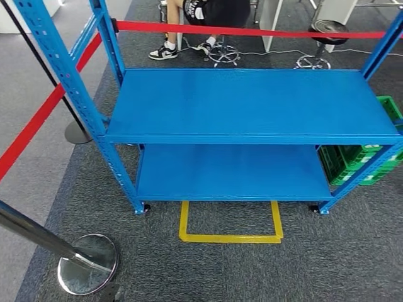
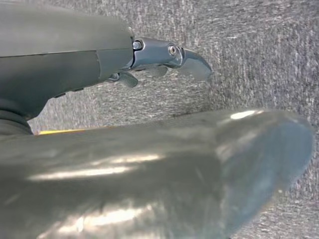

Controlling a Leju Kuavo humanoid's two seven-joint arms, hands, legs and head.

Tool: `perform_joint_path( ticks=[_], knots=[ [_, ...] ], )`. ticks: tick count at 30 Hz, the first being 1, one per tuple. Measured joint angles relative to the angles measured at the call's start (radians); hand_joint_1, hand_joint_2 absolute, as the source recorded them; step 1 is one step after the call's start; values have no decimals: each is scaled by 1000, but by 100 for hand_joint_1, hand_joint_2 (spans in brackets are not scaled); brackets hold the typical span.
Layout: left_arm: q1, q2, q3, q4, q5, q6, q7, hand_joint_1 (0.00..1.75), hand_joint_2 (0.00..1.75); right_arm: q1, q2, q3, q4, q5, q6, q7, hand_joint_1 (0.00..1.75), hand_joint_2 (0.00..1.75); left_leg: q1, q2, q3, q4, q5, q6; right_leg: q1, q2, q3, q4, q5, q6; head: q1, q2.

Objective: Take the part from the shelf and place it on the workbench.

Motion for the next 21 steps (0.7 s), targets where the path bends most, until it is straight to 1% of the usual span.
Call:
perform_joint_path(
  ticks=[1,2,3,4,5,6,8,9,10,11,12,13,14,15,16,17,18,19,20,21],
  knots=[
    [-1,0,2,0,5,0,-1,0,0,1,0,-3,0,-6,0,-2,0,0,0,14,2,0,-2,-1,0,-4,14,-17,16,0,0,0],
    [-1,-1,4,0,10,-1,-4,0,0,2,0,-7,0,-14,0,-4,0,0,0,26,6,0,-4,-3,0,-13,47,-71,45,-1,0,0],
    [-2,-1,6,0,16,-2,-7,0,0,2,0,-12,0,-24,1,-6,0,0,-1,38,11,1,-8,-7,1,-33,89,-145,75,-2,0,0],
    [-2,-2,9,0,21,-3,-12,0,0,0,0,-19,0,-37,-1,-5,0,0,-4,48,16,2,-12,-12,2,-50,128,-210,98,-6,0,0],
    [-3,-2,12,0,25,-4,-16,0,0,-2,1,-26,0,-49,-6,2,0,0,-6,57,19,3,-16,-17,3,-62,153,-253,111,-11,-2,0],
    [-4,-2,15,0,28,-4,-20,0,44,-4,3,-35,0,-63,-19,18,0,0,-8,65,22,3,-18,-22,5,-67,163,-272,114,-17,-3,0],
    [-8,-2,21,0,30,0,-25,0,131,-8,6,-54,0,-91,-60,77,0,0,-9,76,26,2,-19,-31,7,-48,161,-272,115,-30,-4,0],
    [-10,-2,23,0,30,5,-25,0,175,-9,8,-65,0,-107,-78,111,0,44,-7,71,26,3,-23,-36,6,-41,160,-273,117,-35,-4,0],
    [-11,-2,26,0,32,13,-23,0,175,-9,9,-78,0,-124,-86,138,0,87,-5,51,20,18,-37,-42,3,-35,159,-275,119,-41,-5,0],
    [-12,-3,30,0,33,23,-23,0,175,-10,11,-90,0,-132,-81,149,0,131,-4,26,5,51,-60,-47,0,-30,158,-277,121,-46,-6,0],
    [-12,-2,33,0,33,34,-27,0,131,-10,11,-97,0,-119,-62,133,0,175,-2,-1,-22,109,-93,-51,-1,-25,156,-277,122,-50,-8,0],
    [-10,-2,36,0,32,46,-34,0,87,-9,12,-94,0,-88,-37,90,0,175,-2,-20,-59,183,-131,-53,-2,-18,154,-277,123,-53,-9,0],
    [-7,-2,36,0,31,58,-43,0,44,-7,13,-81,-2,-50,-14,38,0,131,-2,-26,-95,254,-159,-53,-2,-12,152,-277,124,-54,-9,0],
    [-1,-1,32,0,33,65,-51,0,0,-6,13,-57,-5,-18,4,-8,0,87,-1,-28,-123,305,-171,-53,-2,-4,152,-277,124,-55,-9,0],
    [5,0,24,0,41,70,-55,0,0,-6,13,-29,-11,-4,12,-38,0,44,-1,-30,-133,318,-161,-52,-2,3,152,-277,125,-55,-10,0],
    [12,2,14,0,51,72,-56,0,0,-6,13,-1,-18,-7,14,-48,0,0,-1,-30,-126,295,-132,-51,-3,9,153,-277,125,-54,-10,0],
    [19,4,1,0,63,73,-56,0,0,-6,12,25,-27,-16,15,-50,0,0,1,-30,-101,236,-90,-51,-4,15,155,-277,125,-52,-10,0],
    [26,7,-12,0,78,74,-55,0,0,-6,11,51,-36,-28,15,-50,0,0,3,-32,-68,161,-50,-51,-4,19,155,-277,125,-48,-11,0],
    [32,8,-25,0,92,75,-54,0,0,-5,9,76,-44,-41,14,-49,0,0,4,-36,-38,93,-24,-50,-3,23,154,-275,125,-42,-13,0],
    [37,10,-39,0,107,75,-52,0,0,-4,6,100,-52,-54,14,-47,0,0,6,-40,-17,43,-7,-47,-1,26,152,-275,126,-36,-13,0]
  ],
)
